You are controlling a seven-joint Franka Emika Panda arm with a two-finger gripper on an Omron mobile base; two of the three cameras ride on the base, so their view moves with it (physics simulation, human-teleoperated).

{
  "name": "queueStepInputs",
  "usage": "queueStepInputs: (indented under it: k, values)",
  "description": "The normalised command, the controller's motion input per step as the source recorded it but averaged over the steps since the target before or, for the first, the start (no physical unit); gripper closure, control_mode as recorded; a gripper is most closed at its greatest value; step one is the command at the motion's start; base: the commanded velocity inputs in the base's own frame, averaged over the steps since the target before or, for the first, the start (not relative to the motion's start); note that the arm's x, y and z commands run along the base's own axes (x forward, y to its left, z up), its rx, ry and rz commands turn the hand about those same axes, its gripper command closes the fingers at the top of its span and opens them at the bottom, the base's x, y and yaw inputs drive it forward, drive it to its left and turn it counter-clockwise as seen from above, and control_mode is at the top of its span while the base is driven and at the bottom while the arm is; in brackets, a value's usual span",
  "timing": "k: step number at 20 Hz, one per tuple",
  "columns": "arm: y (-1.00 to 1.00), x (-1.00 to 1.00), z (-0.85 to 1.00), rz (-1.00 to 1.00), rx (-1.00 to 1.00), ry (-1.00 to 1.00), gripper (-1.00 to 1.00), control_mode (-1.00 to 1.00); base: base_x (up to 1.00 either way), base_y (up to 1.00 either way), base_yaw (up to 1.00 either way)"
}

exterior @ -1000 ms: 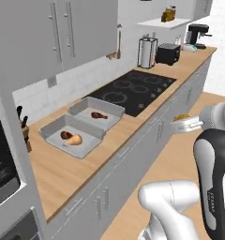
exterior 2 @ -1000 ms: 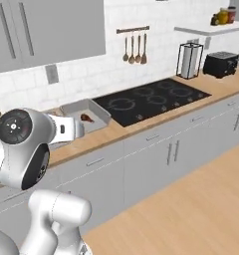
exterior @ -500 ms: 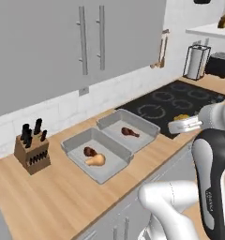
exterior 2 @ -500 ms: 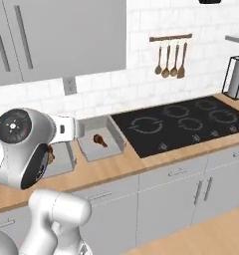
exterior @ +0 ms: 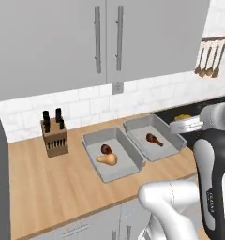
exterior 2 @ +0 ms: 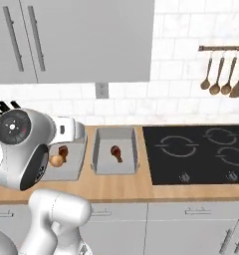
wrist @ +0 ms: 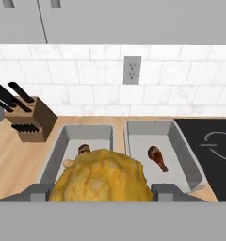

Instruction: Place one squash and one chicken drumstick in each tupperware on the nearby counter, to pack two identical lunches.

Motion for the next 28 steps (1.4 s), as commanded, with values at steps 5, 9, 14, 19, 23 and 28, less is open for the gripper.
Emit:
queueStepInputs:
  k: [5,9,14,19,23,28]
  values:
    - [0.0,0.0,0.0,0.0,0.0,0.0,1.0,1.0,1.0,-0.07,0.59]
    - [0.0,0.0,0.0,0.0,0.0,0.0,1.0,1.0,1.0,-0.02,0.52]
    - [-0.4,0.6,-0.5,0.1,-0.01,0.24,1.0,-1.0,0.0,0.0,0.0]
    - [-0.59,0.67,-0.53,0.0,-0.02,0.12,1.0,-1.0,0.0,0.0,0.0]
    - [-0.7,0.42,-0.79,0.0,-0.03,0.0,1.0,-1.0,0.0,0.0,0.0]
    - [-0.39,0.64,-0.77,0.0,-0.02,0.06,1.0,-1.0,0.0,0.0,0.0]
